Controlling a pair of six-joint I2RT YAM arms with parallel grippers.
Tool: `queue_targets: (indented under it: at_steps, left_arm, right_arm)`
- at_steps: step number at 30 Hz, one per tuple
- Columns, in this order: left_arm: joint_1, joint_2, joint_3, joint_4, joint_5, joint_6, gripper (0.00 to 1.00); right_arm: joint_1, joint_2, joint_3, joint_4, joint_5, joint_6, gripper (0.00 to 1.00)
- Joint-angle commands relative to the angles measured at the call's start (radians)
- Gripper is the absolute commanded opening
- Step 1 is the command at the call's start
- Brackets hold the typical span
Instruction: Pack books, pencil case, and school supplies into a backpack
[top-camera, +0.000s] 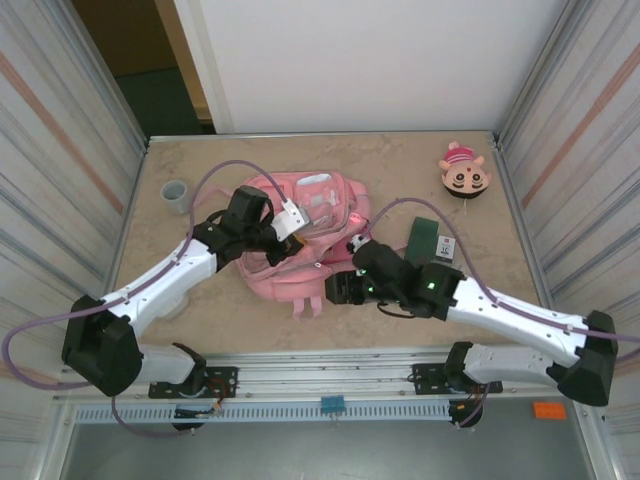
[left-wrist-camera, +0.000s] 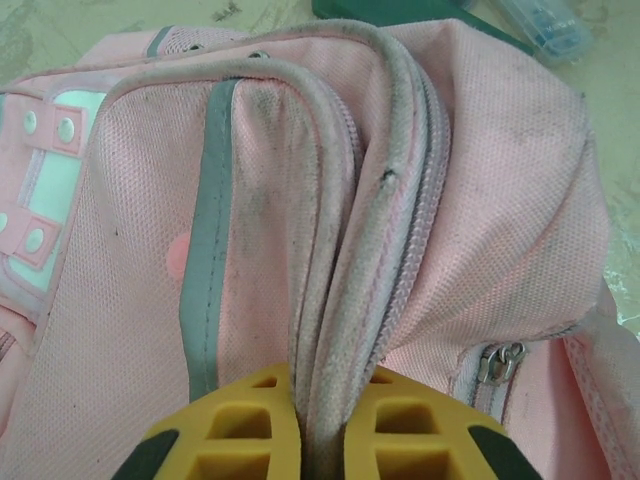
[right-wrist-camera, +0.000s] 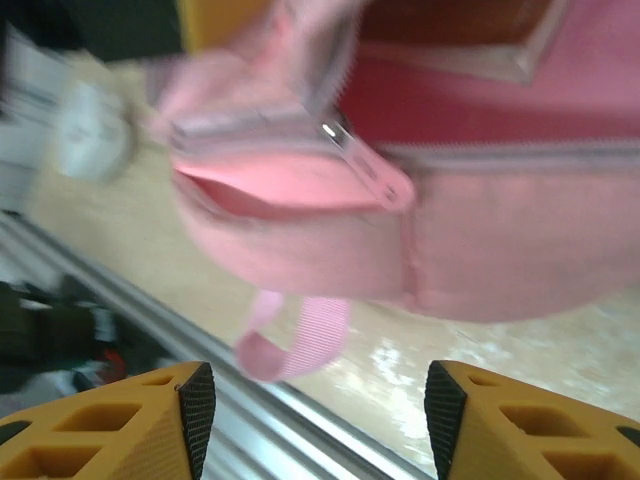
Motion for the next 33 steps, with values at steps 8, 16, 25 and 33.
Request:
queue_targets:
  at_steps: [8, 16, 25, 33]
  left_arm:
    - [0.008, -0.049, 0.051, 0.014, 0.109, -0.062, 0.0]
    - [0.009, -0.058, 0.036, 0.039, 0.137, -0.077, 0.0]
    - [0.013, -0.071, 0.041, 0.068, 0.145, -0.102, 0.0]
    - [0.027, -0.087, 0.024, 0.089, 0.122, -0.125, 0.01]
  right_arm:
    - [-0.022, 0.21, 0.138, 0.044, 0.136, -0.31, 0.59]
    - [-0.12, 0.223, 0.092, 0.157, -0.083, -0.328, 0.37]
    - [-0.131, 0.276, 0.091, 0.144, -0.094, -0.35, 0.48]
    - [-0.131, 0.299, 0.112, 0.117, -0.089, -0.378, 0.15]
